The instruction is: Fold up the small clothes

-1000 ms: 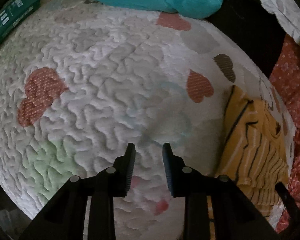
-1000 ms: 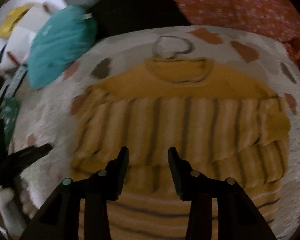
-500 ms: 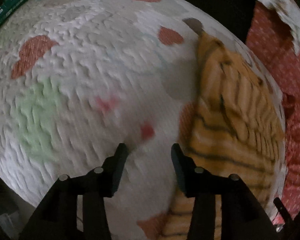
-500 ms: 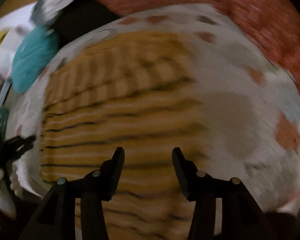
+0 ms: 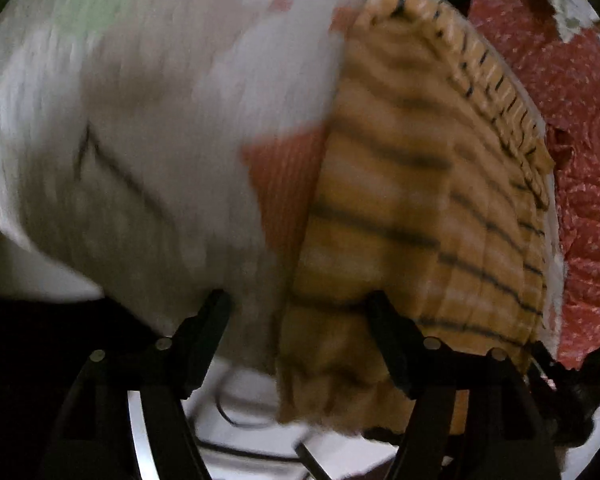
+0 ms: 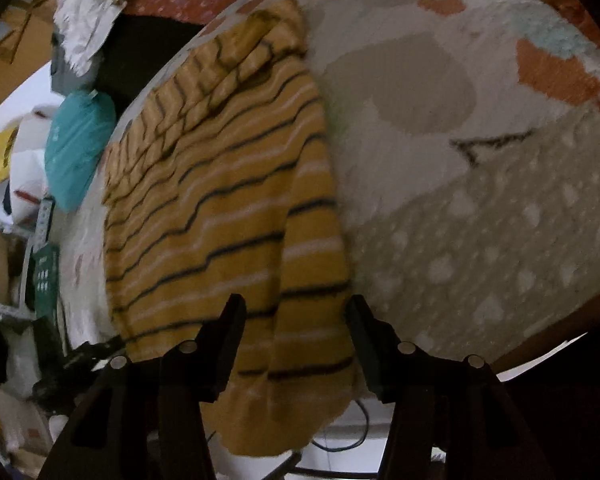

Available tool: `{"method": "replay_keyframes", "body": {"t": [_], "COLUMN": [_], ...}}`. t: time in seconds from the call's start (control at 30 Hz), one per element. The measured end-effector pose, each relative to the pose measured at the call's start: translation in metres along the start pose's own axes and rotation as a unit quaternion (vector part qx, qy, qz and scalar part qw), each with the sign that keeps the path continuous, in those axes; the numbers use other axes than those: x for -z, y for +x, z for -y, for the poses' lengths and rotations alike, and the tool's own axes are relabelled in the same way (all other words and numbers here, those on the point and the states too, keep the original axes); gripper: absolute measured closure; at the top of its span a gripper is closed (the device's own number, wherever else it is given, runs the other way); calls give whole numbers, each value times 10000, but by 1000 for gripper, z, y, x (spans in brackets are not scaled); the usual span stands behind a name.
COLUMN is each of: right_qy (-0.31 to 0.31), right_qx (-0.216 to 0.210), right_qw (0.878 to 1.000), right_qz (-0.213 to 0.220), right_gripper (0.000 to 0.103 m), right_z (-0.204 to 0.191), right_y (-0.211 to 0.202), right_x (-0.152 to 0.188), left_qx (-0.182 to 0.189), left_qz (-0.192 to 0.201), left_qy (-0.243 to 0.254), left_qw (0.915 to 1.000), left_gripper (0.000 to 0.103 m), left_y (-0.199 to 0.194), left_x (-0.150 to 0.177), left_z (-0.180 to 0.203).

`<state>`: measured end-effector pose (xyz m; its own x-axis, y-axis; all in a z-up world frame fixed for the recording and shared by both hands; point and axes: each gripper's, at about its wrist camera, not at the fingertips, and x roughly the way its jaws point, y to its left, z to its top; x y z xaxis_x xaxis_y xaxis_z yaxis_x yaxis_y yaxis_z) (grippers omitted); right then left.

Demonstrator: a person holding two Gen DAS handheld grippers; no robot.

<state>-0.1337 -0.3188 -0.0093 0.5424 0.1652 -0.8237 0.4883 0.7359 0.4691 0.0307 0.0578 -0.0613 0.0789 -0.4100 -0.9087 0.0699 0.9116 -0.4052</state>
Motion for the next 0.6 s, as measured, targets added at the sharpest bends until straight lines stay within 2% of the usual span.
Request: {"method": "replay_keyframes", "body": {"t": [0.1, 0.2, 0.37, 0.5, 0.53, 0.57, 0.6], "right_qy": [-44, 15, -64, -241, -298, -349, -403], "right_qx": [-88, -254, -326, -287, -251, -235, -235], "right_qw": [9999, 9994, 9983, 9977, 9977, 9977, 9975], "right_qz": [-75, -214, -477, -570, -551, -533, -531], "right_gripper": [43, 43, 40, 40, 42, 57, 71], "right_z": [-1, 4, 0, -7, -8, -9, -10], "right_y": [4, 7, 17, 24, 24, 24, 24], "right_x": [15, 29, 48, 56, 57, 58, 58], "left_qx": [247, 315, 304, 52, -44, -126, -67], "left_qz": [-238, -291, -449, -701, -768, -880, -972], "left_qy": [-249, -203, 289, 725, 799, 845, 783], "left_qw": [9991, 9989, 9981, 9949, 9938, 9924, 9922], "left_gripper": [32, 32, 32, 35, 59, 91, 96], "left_y": [5, 8, 18, 34, 36, 39, 40], "left_x": [14, 29, 56, 68, 71, 74, 75], "left_z": [-9, -6, 21, 44, 46, 47, 46]}}
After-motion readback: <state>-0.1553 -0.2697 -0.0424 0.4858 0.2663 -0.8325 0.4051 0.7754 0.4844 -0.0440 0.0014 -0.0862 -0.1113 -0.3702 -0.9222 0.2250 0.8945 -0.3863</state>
